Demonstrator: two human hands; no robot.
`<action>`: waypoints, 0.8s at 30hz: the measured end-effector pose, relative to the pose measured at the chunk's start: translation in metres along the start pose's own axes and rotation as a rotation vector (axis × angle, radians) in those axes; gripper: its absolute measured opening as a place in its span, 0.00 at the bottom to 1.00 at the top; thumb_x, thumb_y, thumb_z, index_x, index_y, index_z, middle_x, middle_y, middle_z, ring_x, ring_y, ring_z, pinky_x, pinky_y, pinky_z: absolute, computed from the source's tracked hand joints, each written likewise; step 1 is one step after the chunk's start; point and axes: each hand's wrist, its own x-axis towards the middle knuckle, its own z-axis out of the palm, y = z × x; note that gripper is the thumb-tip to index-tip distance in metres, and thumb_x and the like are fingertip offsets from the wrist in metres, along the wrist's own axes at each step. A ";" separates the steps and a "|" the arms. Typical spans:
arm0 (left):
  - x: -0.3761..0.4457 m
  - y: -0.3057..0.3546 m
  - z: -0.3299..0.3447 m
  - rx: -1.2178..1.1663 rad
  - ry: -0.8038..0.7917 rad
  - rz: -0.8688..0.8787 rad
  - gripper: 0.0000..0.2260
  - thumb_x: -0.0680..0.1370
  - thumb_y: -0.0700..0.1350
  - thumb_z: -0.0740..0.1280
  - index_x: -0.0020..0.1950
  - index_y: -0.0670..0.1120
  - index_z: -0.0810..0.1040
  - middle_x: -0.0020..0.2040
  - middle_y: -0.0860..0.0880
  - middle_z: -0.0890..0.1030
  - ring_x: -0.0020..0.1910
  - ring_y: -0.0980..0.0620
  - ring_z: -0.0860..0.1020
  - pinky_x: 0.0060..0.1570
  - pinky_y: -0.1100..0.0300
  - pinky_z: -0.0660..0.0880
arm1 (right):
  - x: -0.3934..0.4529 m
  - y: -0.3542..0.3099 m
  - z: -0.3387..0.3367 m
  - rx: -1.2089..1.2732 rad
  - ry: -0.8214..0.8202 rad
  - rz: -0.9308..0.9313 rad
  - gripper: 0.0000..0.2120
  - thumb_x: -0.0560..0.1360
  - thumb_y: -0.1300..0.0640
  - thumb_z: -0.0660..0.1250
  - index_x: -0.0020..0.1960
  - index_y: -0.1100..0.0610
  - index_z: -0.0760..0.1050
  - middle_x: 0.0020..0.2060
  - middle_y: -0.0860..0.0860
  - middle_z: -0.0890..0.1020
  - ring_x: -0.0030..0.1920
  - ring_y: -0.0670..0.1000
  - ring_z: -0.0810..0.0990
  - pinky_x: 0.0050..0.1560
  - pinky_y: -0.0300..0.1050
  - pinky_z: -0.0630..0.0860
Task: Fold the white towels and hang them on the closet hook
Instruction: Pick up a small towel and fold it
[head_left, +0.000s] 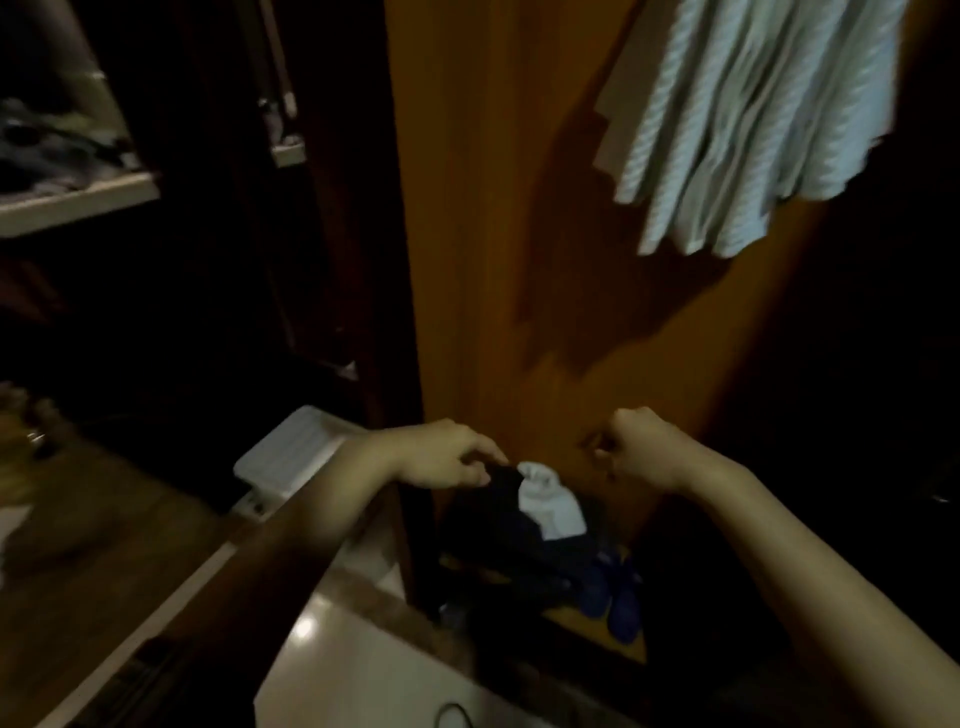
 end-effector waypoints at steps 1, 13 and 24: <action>-0.013 -0.008 0.014 -0.003 -0.041 -0.051 0.17 0.80 0.46 0.61 0.70 0.51 0.69 0.59 0.47 0.79 0.57 0.52 0.76 0.59 0.57 0.71 | 0.001 -0.012 0.013 -0.017 -0.036 -0.017 0.11 0.78 0.59 0.61 0.57 0.54 0.77 0.43 0.49 0.80 0.45 0.50 0.80 0.47 0.46 0.78; -0.182 -0.125 0.121 -0.313 0.086 -0.464 0.16 0.80 0.43 0.62 0.68 0.43 0.72 0.67 0.43 0.73 0.66 0.45 0.70 0.64 0.58 0.65 | 0.041 -0.194 0.129 -0.042 -0.276 -0.359 0.10 0.78 0.59 0.61 0.56 0.54 0.78 0.48 0.52 0.82 0.44 0.50 0.80 0.47 0.46 0.77; -0.371 -0.303 0.162 -0.517 0.179 -0.723 0.18 0.81 0.48 0.60 0.71 0.49 0.68 0.64 0.47 0.76 0.59 0.50 0.75 0.62 0.58 0.69 | 0.125 -0.434 0.227 -0.054 -0.430 -0.578 0.09 0.77 0.58 0.63 0.55 0.50 0.78 0.44 0.44 0.76 0.40 0.41 0.75 0.43 0.36 0.73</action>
